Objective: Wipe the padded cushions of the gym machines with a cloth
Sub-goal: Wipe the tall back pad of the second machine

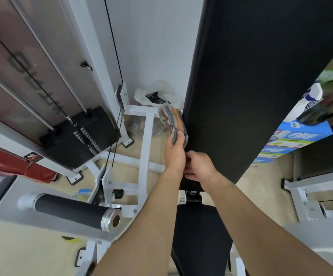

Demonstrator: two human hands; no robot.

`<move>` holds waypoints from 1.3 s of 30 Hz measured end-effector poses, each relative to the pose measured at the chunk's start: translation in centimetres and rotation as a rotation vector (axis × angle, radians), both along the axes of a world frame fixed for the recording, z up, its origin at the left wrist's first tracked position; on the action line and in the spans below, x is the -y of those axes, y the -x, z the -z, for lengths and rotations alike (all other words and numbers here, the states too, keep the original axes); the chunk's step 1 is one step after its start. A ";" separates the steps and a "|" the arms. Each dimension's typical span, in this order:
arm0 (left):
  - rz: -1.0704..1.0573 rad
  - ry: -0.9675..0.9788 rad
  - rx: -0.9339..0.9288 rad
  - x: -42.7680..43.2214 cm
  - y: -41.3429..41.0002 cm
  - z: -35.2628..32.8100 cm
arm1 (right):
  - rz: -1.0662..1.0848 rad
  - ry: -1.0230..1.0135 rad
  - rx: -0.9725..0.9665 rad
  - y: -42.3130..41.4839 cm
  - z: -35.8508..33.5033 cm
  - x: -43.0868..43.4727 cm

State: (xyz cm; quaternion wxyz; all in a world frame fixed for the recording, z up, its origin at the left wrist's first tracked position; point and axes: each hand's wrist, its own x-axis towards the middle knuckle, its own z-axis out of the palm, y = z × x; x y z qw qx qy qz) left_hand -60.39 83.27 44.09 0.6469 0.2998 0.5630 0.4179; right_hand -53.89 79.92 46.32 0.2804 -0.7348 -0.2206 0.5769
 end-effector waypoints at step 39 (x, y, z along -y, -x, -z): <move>0.147 -0.130 -0.023 -9.3 -0.7 -22.1 | 0.024 -0.316 0.116 -3.7 -25.2 -7.7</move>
